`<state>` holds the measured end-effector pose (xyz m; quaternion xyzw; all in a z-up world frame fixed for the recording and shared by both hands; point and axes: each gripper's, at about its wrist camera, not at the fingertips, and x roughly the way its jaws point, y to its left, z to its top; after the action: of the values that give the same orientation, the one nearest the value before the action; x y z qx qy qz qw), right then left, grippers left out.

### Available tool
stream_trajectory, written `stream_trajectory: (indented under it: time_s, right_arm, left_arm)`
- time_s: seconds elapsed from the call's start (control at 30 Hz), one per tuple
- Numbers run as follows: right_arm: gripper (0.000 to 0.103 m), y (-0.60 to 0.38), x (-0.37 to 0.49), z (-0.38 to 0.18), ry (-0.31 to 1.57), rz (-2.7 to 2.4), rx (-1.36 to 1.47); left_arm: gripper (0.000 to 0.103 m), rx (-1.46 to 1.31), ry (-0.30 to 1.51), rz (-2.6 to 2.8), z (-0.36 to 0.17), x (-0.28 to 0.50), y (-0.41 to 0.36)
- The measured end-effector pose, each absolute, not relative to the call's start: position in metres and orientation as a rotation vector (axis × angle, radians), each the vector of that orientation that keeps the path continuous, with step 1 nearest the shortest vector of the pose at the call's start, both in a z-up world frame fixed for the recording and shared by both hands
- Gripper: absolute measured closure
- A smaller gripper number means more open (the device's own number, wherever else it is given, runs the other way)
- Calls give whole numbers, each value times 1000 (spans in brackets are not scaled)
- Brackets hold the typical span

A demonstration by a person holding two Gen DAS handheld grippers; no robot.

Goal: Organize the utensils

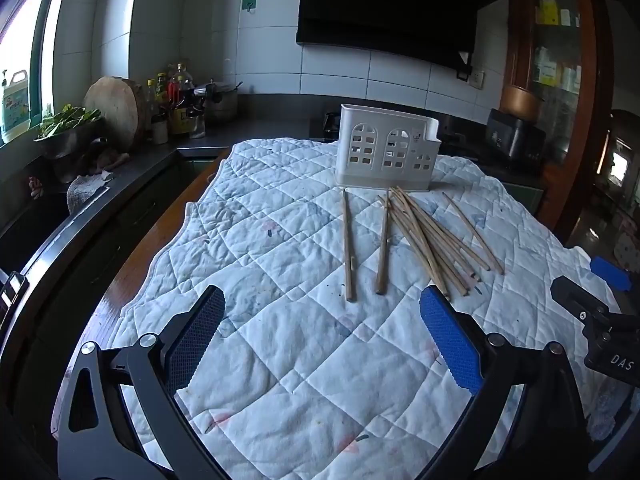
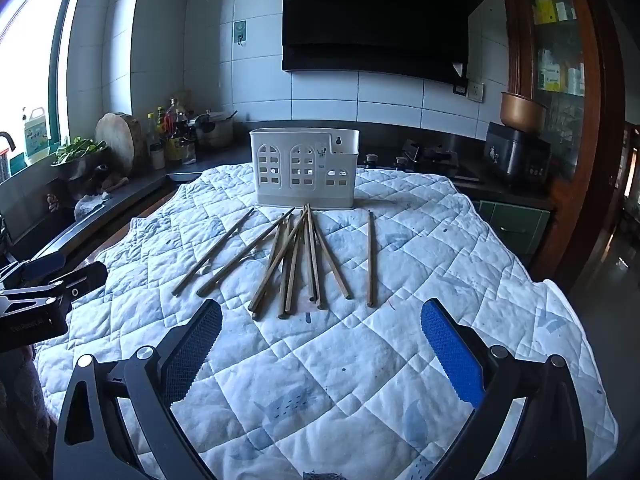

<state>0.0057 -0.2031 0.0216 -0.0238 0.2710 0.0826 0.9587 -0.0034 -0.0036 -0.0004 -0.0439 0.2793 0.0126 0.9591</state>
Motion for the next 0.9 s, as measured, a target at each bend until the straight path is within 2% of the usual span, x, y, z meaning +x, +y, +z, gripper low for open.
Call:
stream_trajectory:
  time_s: [0.9]
  right_arm:
    - [6, -203, 4, 22, 543, 164, -42]
  left_arm:
    - [6, -82, 565, 30, 1, -4, -1]
